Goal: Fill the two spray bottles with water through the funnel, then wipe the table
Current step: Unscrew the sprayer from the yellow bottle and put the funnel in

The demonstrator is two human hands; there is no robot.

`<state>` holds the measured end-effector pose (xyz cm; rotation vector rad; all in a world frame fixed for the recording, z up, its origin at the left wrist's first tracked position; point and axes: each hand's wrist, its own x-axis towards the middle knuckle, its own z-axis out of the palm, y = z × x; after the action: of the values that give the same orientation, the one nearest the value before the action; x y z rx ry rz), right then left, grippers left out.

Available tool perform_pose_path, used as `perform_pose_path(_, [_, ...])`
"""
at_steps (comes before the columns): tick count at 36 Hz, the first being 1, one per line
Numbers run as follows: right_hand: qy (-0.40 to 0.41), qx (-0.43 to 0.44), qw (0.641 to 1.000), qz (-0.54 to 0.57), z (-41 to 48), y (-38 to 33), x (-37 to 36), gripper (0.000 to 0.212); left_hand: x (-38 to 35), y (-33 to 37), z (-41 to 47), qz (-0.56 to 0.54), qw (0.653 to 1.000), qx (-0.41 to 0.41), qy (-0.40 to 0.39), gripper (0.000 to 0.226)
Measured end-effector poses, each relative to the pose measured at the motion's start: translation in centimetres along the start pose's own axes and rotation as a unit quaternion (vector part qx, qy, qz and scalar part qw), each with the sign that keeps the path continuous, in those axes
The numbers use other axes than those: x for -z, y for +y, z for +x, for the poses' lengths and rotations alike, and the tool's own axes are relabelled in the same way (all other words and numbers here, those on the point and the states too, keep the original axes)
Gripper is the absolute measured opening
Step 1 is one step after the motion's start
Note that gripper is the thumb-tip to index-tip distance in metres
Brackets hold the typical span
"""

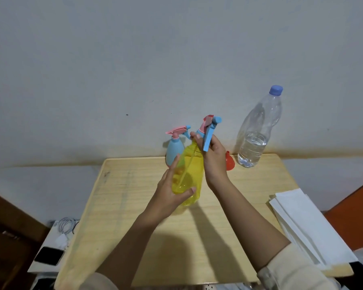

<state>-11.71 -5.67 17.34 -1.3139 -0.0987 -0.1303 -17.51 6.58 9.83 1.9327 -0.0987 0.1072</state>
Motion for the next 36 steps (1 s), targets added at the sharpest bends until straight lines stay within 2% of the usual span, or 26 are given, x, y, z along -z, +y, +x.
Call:
perform_pose_path(4, [0.01,0.018,1.0,-0.003,1.3,-1.6,0.2,0.005,0.9,-0.7,-0.7,0.018,1.0,0.016,-0.003,0.088])
perform_pose_path(12, [0.021,0.052,0.998,0.041,4.2,-5.1,1.5,0.006,1.8,-4.0,-1.9,0.068,0.994,0.071,0.046,0.09])
perform_pose_path(17, [0.037,0.079,0.993,-0.083,4.3,-5.1,3.4,0.021,1.4,-5.3,-1.8,0.018,0.99,0.097,0.103,0.091])
perform_pose_path(18, [0.035,0.07,0.99,-0.113,4.2,-4.5,3.7,0.023,1.2,-5.4,-1.6,0.004,0.989,0.096,0.116,0.089])
perform_pose_path(21, [0.015,-0.006,0.977,-0.212,3.4,-0.7,5.4,0.011,0.6,-5.7,-1.1,-0.042,0.985,0.096,0.139,0.085])
perform_pose_path(22, [0.007,-0.034,0.971,-0.236,3.0,1.1,6.1,0.015,0.3,-5.8,-0.9,-0.054,0.984,0.098,0.142,0.085])
perform_pose_path(25, [-0.013,-0.11,0.948,-0.297,1.3,6.2,8.1,0.006,-0.5,-6.3,-0.6,-0.067,0.982,0.105,0.142,0.091])
perform_pose_path(27, [-0.014,-0.148,0.932,-0.331,-0.1,9.2,9.3,0.007,-1.1,-7.0,-0.4,-0.064,0.982,0.106,0.143,0.096])
perform_pose_path(30, [-0.025,-0.174,0.913,-0.369,-1.4,12.5,10.7,0.014,-1.9,-8.4,0.3,-0.051,0.981,0.121,0.143,0.106])
perform_pose_path(33, [-0.028,-0.19,0.898,-0.396,-1.7,14.8,11.2,0.009,-2.5,-9.6,0.9,-0.017,0.985,0.11,0.128,0.113])
perform_pose_path(36, [-0.021,-0.191,0.89,-0.414,-1.7,16.5,11.1,0.013,-2.9,-10.3,1.5,-0.011,0.986,0.106,0.125,0.101])
